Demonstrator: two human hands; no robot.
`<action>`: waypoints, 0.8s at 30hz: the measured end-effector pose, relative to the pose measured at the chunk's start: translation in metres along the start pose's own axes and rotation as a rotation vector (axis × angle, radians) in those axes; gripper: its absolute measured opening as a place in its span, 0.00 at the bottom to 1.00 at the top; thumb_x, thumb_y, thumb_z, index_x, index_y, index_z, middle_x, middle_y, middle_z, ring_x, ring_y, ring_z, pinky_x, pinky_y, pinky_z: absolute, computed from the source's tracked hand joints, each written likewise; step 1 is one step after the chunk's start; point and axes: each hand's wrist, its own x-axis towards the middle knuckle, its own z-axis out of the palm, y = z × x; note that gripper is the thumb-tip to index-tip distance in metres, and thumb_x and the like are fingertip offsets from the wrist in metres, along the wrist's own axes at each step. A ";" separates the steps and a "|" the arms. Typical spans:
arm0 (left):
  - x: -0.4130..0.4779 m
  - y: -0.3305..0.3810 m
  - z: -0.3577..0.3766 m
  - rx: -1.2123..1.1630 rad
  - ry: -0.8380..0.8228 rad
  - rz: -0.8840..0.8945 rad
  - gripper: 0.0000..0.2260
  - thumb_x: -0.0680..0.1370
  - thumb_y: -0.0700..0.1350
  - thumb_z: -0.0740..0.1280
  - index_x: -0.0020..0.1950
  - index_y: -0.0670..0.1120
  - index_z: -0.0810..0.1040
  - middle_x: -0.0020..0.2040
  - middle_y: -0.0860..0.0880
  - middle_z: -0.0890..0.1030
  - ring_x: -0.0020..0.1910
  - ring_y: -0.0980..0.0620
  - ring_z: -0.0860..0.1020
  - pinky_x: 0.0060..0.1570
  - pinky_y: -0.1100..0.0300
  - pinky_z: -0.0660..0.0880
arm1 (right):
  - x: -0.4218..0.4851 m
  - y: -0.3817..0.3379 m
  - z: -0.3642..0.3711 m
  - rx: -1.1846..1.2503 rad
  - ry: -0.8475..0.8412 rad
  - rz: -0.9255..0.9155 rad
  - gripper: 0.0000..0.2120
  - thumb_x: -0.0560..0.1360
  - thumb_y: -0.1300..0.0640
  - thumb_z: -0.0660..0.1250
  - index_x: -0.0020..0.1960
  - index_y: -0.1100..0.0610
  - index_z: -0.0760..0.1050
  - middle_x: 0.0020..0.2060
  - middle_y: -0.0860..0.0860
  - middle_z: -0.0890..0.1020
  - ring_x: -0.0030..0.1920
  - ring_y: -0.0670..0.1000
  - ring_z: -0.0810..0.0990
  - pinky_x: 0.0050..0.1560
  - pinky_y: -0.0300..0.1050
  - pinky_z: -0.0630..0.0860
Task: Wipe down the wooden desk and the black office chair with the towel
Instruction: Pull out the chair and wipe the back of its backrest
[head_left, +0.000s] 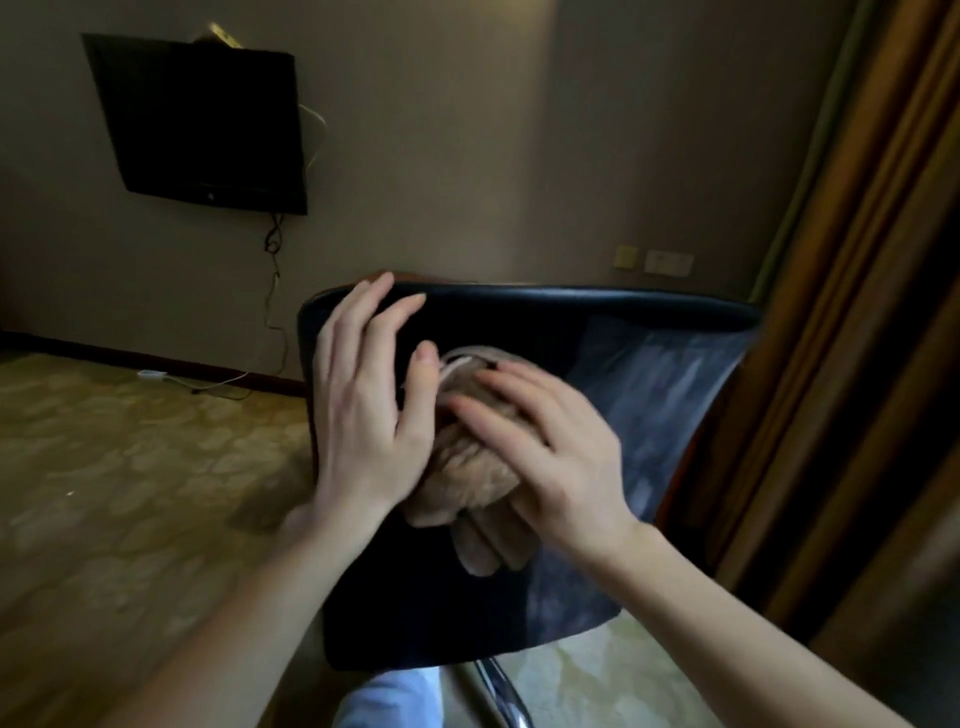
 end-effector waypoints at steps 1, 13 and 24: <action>0.013 0.006 0.003 0.018 -0.062 0.013 0.21 0.84 0.50 0.57 0.71 0.41 0.76 0.75 0.43 0.71 0.77 0.44 0.66 0.78 0.47 0.59 | 0.005 0.009 -0.012 -0.009 0.049 0.040 0.18 0.80 0.63 0.69 0.68 0.54 0.80 0.67 0.58 0.79 0.69 0.58 0.76 0.66 0.58 0.74; 0.045 -0.012 0.003 0.333 -0.372 0.181 0.28 0.83 0.61 0.55 0.78 0.45 0.68 0.77 0.47 0.70 0.79 0.48 0.63 0.82 0.48 0.45 | 0.035 0.088 -0.054 -0.265 0.319 0.258 0.24 0.77 0.64 0.64 0.73 0.55 0.74 0.69 0.54 0.77 0.72 0.55 0.74 0.75 0.70 0.57; 0.077 0.004 0.007 0.212 -0.496 0.075 0.34 0.80 0.68 0.44 0.74 0.50 0.75 0.72 0.53 0.76 0.74 0.55 0.68 0.80 0.52 0.47 | -0.063 0.059 0.052 -0.293 -0.321 -0.177 0.16 0.81 0.58 0.61 0.66 0.53 0.80 0.70 0.49 0.78 0.74 0.54 0.71 0.79 0.62 0.54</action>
